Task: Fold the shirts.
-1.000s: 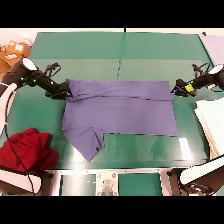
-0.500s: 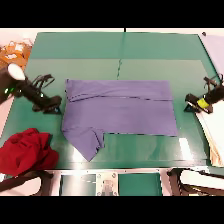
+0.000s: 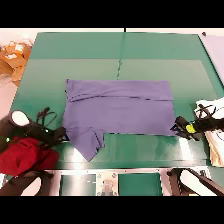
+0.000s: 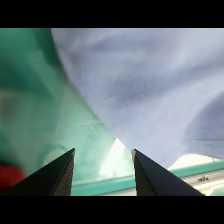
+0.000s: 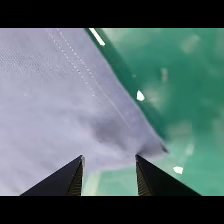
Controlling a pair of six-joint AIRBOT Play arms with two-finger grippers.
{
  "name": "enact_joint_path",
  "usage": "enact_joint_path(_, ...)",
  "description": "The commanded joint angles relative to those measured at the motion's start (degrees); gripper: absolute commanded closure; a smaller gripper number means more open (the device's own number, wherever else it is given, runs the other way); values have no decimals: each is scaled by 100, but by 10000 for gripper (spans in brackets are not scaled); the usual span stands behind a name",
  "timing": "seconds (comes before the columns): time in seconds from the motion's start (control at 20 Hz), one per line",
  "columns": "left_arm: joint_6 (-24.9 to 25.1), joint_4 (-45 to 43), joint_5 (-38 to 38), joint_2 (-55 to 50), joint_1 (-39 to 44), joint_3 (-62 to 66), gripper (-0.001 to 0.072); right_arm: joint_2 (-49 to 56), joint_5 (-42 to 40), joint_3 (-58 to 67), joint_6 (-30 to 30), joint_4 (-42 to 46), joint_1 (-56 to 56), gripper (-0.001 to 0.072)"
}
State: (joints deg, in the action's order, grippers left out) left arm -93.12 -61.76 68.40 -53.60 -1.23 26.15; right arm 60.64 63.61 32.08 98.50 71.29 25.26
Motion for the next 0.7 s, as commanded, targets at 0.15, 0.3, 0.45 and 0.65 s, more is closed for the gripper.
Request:
enact_joint_path(0.15, -306, 597, -2210, 85, 944, -920, 286, 339, -1005, -531, 33, -925, -302, 328)
enact_joint_path(0.3, -280, 1019, -2868, 76, 953, -914, 315, 584, -1333, -531, 11, -1495, -343, 339)
enact_joint_path(0.45, 114, 1027, -2511, 79, 951, -673, 684, 601, -1274, -415, -498, -1554, -332, 688)
enact_joint_path(0.65, 310, 363, -1117, 81, 953, 197, 685, 597, -588, 7, -638, -892, -330, 692)
